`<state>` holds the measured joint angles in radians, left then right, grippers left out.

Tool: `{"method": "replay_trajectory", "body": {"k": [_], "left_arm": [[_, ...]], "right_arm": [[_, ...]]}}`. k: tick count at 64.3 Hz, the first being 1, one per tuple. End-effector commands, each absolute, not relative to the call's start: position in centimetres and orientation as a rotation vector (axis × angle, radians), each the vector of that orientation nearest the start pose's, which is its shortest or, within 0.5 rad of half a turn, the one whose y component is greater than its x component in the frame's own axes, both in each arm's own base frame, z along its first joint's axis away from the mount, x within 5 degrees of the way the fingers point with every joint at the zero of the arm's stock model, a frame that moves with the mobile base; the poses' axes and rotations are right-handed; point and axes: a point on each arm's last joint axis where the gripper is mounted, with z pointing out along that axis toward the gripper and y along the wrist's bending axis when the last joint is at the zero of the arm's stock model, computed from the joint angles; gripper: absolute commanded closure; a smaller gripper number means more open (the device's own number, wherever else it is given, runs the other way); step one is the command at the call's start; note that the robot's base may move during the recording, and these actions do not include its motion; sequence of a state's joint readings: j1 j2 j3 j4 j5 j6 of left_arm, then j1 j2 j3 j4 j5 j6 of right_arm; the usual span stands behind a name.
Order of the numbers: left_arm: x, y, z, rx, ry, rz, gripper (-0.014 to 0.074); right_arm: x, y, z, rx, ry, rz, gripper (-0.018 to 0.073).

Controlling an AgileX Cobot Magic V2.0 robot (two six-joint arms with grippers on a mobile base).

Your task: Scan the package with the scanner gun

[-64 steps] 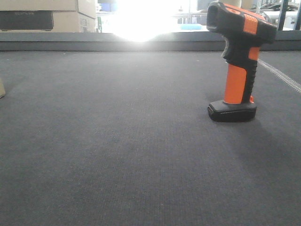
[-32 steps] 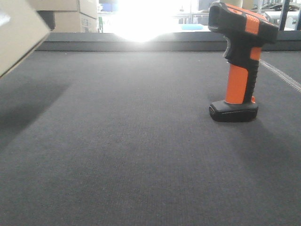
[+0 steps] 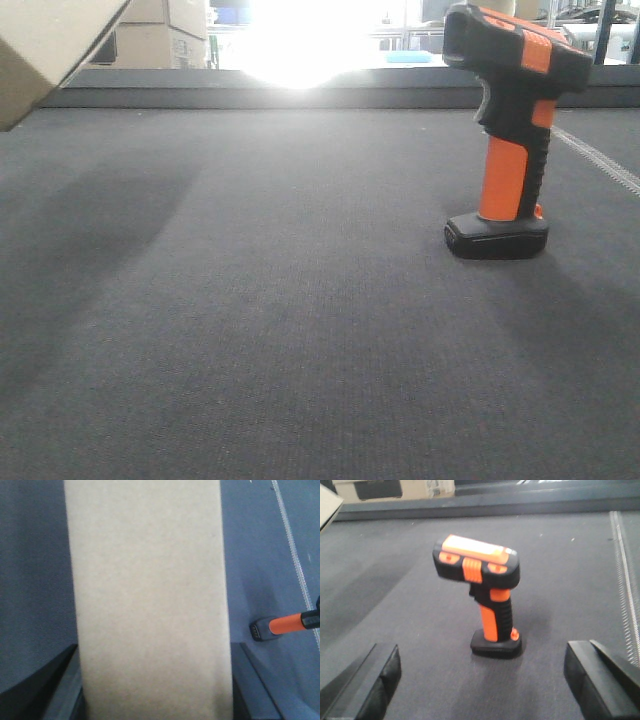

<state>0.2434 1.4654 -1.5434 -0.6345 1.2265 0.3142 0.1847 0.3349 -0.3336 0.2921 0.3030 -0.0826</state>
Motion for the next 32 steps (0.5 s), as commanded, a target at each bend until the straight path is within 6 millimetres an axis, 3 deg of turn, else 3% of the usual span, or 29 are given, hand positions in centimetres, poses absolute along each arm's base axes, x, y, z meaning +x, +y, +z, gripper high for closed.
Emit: {"method": "replay_trajectory", "body": {"k": [1,14,32], "left_arm": [[29.5,1.2,41.4,0.03,2.391,-0.656,0.0707],[29.6,0.2,41.4,0.073,2.396,-0.673,0.0707],[29.6,0.0,41.4,0.082,2.396,-0.676,0.0707]], "right_arm": [[8.4,2.3,27.0,-0.045,1.748,0.358,-0.001],[10.6,3.2,26.5,-0.079,1.75,0.366,-0.001],[16.1,4.8,24.1,-0.073,1.801,0.297,-0.001]]}}
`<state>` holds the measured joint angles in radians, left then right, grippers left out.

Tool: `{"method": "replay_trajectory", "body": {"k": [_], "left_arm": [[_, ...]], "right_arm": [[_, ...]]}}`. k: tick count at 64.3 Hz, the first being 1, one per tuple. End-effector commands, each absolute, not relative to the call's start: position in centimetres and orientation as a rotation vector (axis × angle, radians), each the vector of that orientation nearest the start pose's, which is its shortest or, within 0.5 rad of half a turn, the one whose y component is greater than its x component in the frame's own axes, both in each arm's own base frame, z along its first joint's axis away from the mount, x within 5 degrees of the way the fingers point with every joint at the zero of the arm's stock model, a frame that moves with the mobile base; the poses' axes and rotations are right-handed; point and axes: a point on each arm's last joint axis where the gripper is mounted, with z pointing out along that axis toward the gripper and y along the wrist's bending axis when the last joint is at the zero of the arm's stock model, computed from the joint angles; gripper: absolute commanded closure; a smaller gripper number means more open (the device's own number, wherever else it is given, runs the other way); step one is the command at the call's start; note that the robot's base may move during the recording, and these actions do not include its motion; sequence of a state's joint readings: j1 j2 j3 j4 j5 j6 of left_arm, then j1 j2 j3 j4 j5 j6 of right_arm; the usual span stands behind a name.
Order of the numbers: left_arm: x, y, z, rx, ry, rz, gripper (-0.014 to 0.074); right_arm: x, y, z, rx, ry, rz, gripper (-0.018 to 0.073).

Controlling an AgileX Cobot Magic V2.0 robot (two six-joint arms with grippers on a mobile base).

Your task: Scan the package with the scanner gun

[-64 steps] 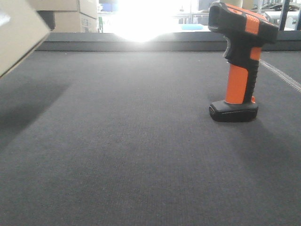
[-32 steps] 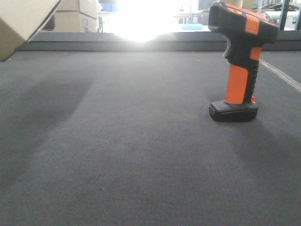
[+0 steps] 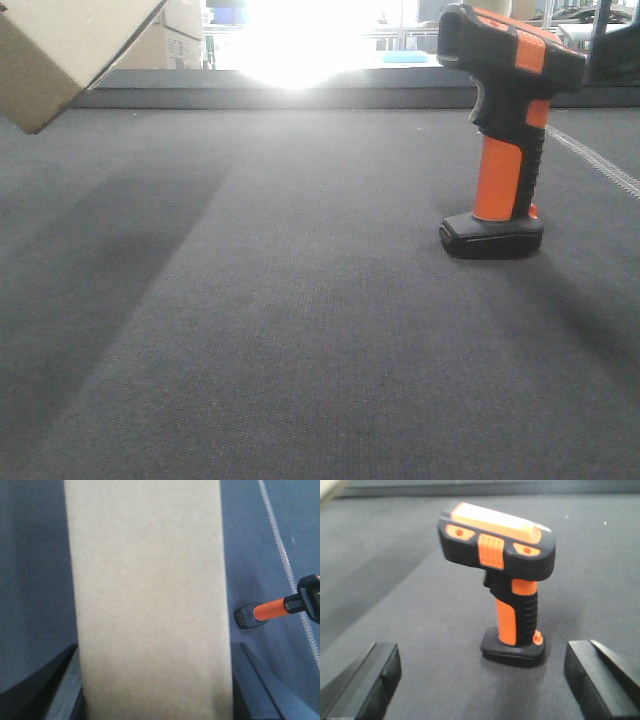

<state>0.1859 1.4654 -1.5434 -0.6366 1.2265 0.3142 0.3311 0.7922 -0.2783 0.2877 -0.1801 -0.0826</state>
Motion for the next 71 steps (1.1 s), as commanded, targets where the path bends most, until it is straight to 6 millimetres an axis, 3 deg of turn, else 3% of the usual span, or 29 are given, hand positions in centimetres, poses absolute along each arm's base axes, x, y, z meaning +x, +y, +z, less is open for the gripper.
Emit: {"method": "replay_trajectory", "body": {"k": [1,19,35,51,71], "left_arm": [[29.6,0.0,41.4,0.082,2.396,-0.676,0.0707],[29.6,0.0,41.4,0.081,2.397,-0.674,0.0707],[29.6,0.1,41.4,0.083,2.404,-0.657,0.0707],[29.5,0.1,41.3,0.084,2.407,-0.649,0.0707],[29.5,0.2,41.3,0.085,2.412,-0.64,0.0707]], "right_arm": [[16.4,4.8,23.9,-0.069,1.798,0.289,-0.001],[20.1,5.3,22.2,-0.037,1.749,0.21,-0.001],[22.8,7.0,22.0,-0.024,1.767,0.228,-0.001],[23.9,6.8,20.4,0.119,1.815,0.206,-0.001],[24.5,8.1,21.4,0.096,1.73,0.232,-0.001]]}}
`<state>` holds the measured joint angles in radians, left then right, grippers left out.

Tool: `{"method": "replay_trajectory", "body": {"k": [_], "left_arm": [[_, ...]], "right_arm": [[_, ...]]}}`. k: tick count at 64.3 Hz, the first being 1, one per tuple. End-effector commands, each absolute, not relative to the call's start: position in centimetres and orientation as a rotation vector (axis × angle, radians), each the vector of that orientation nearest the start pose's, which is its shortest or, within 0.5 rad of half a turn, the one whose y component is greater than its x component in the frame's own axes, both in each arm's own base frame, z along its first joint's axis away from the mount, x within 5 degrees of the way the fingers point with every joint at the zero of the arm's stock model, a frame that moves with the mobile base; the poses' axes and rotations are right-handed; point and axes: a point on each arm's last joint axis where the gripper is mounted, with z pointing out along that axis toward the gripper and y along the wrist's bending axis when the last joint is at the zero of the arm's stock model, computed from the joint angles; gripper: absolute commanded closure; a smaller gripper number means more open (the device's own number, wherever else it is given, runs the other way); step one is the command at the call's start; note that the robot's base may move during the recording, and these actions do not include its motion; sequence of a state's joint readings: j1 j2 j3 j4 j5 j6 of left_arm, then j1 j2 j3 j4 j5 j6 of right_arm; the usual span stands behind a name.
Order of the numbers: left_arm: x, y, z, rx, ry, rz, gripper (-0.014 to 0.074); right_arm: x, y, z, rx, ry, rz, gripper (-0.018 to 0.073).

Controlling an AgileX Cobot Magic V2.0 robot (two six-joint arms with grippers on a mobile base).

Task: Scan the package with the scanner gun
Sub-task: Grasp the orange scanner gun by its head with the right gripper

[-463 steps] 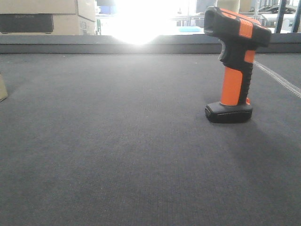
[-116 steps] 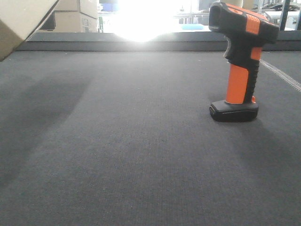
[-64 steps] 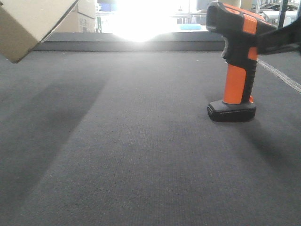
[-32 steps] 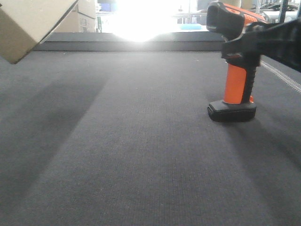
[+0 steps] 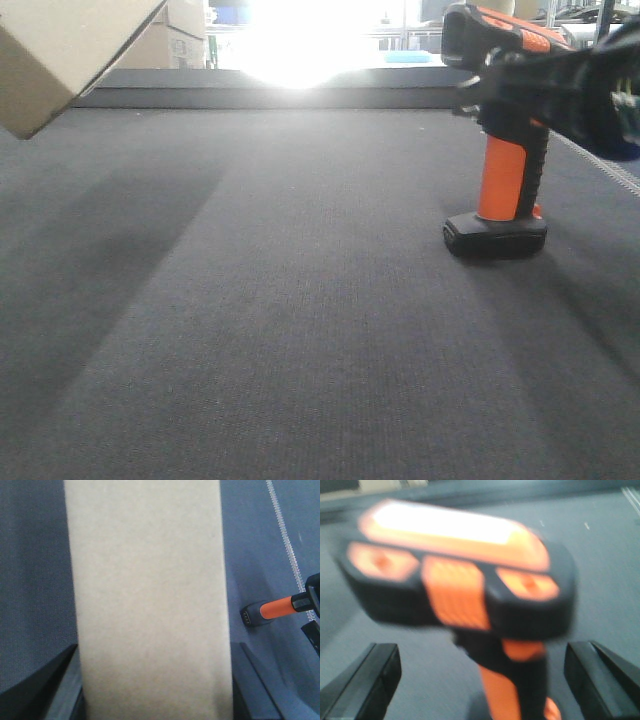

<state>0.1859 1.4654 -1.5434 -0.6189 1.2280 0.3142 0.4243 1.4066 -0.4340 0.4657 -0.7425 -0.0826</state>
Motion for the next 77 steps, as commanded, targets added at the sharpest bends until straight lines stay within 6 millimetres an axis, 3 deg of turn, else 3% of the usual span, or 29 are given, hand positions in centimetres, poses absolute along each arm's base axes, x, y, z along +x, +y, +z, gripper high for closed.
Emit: {"method": "replay_trajectory", "body": {"k": [1,17,55,77], "left_arm": [[29.5,0.2,41.3,0.085,2.412,-0.64,0.0707],[29.5,0.4,41.1,0.088,2.423,-0.61,0.0707],[29.5,0.5,40.9,0.088,2.437,-0.593,0.0707],[29.5,0.5,38.8,0.063,2.5,-0.622,0.0707]], "right_arm": [[24.6,8.1,21.4,0.098,1.732,0.232,-0.001],[25.3,7.7,20.0,0.199,1.764,0.194,-0.001],[26.3,7.9,20.7,0.206,1.696,0.185,-0.001],[27.7,8.5,20.2,0.214,1.703,0.179,-0.001]]}}
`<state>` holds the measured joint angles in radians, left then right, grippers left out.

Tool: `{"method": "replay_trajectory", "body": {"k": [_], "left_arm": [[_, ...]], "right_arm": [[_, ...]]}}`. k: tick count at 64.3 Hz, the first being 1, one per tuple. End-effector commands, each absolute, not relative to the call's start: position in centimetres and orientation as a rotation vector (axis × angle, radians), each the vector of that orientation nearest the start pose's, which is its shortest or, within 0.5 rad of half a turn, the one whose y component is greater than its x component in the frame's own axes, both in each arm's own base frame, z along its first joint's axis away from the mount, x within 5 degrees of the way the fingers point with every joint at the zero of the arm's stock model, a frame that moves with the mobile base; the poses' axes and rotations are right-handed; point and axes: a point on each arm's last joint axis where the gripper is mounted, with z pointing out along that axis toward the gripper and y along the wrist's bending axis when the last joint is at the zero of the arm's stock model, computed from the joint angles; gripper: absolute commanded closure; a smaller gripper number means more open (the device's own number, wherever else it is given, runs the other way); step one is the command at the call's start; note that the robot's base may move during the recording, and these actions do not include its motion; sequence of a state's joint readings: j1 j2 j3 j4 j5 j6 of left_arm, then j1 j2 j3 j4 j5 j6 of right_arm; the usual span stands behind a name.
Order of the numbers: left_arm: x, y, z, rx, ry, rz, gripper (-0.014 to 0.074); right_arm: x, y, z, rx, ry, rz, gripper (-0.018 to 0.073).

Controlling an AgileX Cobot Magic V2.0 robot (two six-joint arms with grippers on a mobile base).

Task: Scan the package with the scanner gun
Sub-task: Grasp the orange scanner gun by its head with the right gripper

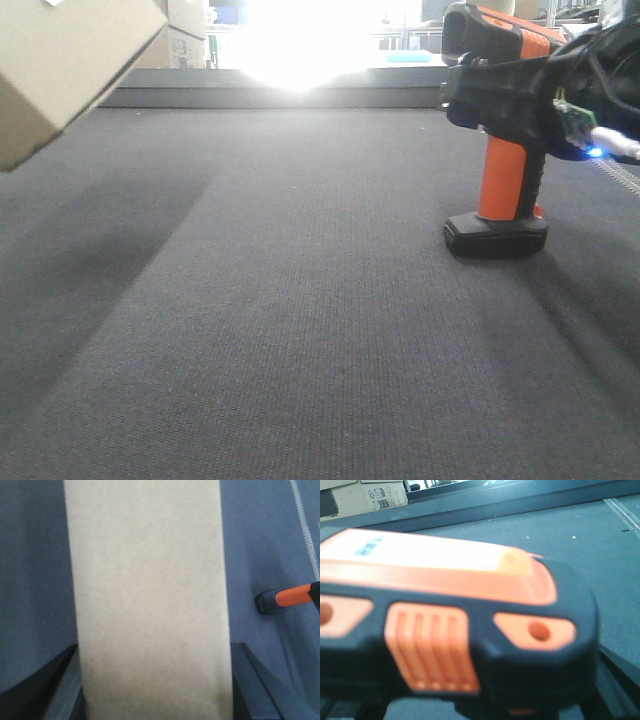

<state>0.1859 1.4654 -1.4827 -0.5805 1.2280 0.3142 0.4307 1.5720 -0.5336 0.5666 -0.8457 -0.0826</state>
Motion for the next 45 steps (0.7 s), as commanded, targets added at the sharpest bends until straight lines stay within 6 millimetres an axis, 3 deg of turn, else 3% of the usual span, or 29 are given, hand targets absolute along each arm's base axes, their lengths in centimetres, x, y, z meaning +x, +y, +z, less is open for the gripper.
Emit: {"method": "replay_trajectory", "body": {"k": [1,23,29,36,45], "left_arm": [[29.46,0.46,38.8,0.062,2.502,-0.622,0.0707],[29.46,0.46,38.69,0.061,2.505,-0.624,0.0707],[29.46,0.46,38.69,0.061,2.505,-0.624,0.0707],[29.46,0.46,38.69,0.061,2.505,-0.624,0.0707],[29.46,0.46,38.69,0.061,2.505,-0.624,0.0707]], "right_arm": [[27.69,8.51,20.26,0.217,1.701,0.178,-0.001],[27.66,8.06,20.19,0.289,1.698,0.165,-0.0007],[27.66,8.06,20.18,0.289,1.699,0.166,0.0046],[27.66,8.06,20.18,0.289,1.699,0.166,0.0237],[27.67,8.05,20.21,0.289,1.696,0.165,0.0643]]}}
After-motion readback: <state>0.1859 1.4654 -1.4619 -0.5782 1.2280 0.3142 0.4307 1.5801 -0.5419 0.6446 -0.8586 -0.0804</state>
